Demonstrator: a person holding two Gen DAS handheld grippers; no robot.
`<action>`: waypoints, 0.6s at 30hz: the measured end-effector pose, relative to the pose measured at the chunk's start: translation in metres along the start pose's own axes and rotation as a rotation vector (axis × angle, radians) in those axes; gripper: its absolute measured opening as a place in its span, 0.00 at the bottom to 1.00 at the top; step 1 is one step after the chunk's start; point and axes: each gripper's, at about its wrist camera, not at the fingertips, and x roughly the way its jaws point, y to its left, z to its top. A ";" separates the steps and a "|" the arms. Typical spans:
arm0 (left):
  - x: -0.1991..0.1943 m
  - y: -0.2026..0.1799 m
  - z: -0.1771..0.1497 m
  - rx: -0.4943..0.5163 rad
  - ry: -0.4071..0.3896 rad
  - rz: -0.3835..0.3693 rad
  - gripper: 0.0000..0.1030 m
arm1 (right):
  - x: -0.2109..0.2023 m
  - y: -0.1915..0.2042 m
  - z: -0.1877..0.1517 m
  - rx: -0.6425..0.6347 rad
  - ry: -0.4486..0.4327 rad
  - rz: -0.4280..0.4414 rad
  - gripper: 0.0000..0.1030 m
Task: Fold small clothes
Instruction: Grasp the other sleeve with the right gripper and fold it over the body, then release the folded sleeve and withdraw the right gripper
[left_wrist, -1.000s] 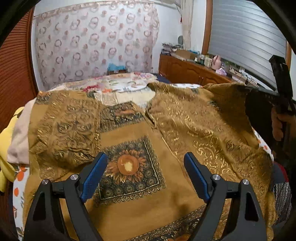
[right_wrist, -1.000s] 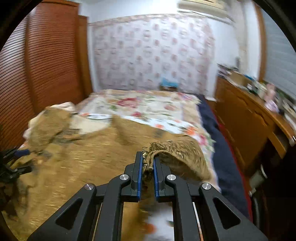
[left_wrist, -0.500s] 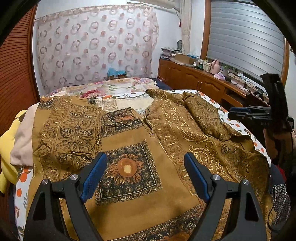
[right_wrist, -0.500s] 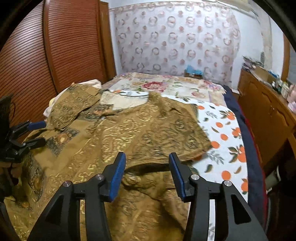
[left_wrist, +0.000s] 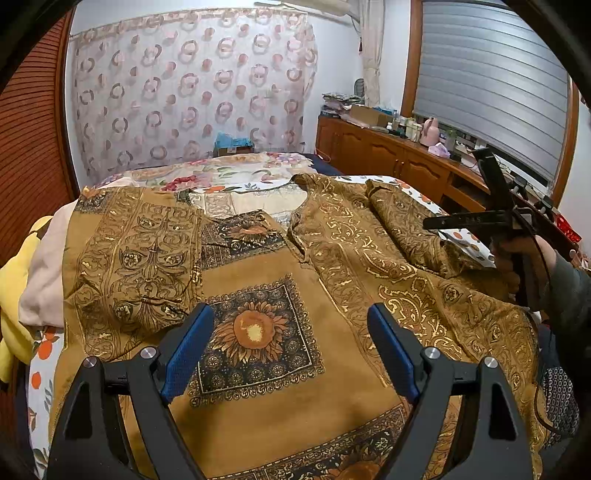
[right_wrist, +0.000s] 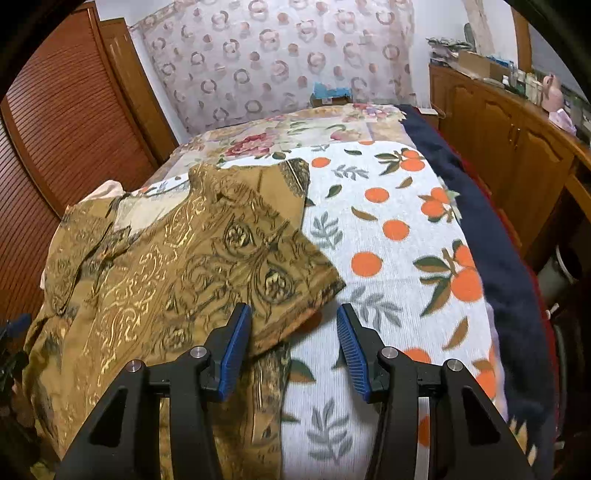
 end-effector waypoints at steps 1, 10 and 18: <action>0.000 0.000 0.000 0.001 0.000 0.001 0.83 | 0.003 0.001 0.002 -0.006 0.000 -0.004 0.48; 0.002 0.001 -0.002 -0.004 0.003 0.002 0.83 | -0.001 0.021 0.012 -0.120 -0.066 -0.014 0.05; 0.001 0.004 -0.002 -0.009 0.000 0.003 0.83 | -0.020 0.073 0.024 -0.257 -0.145 0.055 0.04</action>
